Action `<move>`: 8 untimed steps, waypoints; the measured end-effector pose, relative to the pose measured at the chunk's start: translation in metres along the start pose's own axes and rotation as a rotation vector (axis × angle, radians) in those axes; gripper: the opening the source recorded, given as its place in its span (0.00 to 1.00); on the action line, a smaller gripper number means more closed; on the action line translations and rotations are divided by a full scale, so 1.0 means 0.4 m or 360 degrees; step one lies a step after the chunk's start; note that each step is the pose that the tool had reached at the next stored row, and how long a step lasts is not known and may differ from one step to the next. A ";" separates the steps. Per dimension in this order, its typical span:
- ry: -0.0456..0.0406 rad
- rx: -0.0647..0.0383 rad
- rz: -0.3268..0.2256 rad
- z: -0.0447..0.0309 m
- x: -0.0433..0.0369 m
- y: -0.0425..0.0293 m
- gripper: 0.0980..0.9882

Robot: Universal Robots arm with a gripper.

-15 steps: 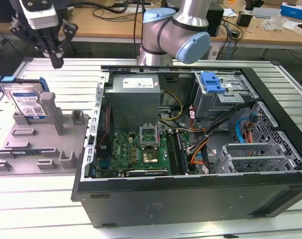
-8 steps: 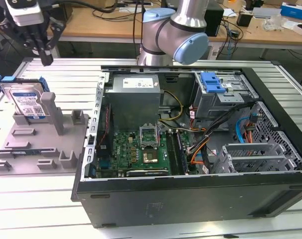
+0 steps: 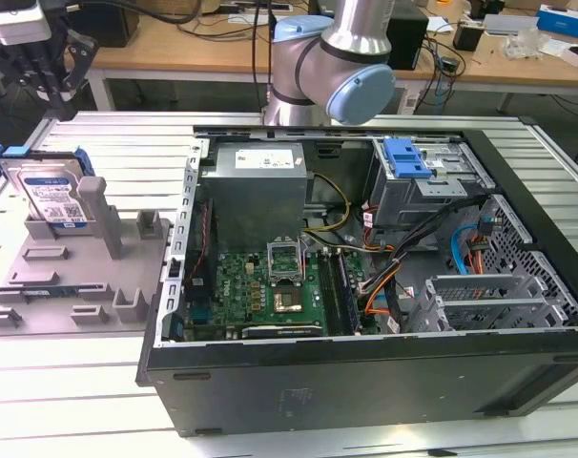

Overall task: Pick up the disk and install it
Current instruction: 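Reach for the disk, then pick up the disk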

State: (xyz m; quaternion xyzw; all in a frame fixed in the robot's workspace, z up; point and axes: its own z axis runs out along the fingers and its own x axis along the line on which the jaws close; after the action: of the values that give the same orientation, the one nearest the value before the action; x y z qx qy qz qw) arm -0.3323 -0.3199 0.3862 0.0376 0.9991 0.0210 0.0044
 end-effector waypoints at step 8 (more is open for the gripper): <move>0.0003 0.0000 0.0000 0.000 0.000 0.000 0.01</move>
State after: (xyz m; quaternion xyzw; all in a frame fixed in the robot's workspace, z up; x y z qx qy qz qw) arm -0.3323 -0.3199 0.3862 0.0376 0.9991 0.0210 0.0035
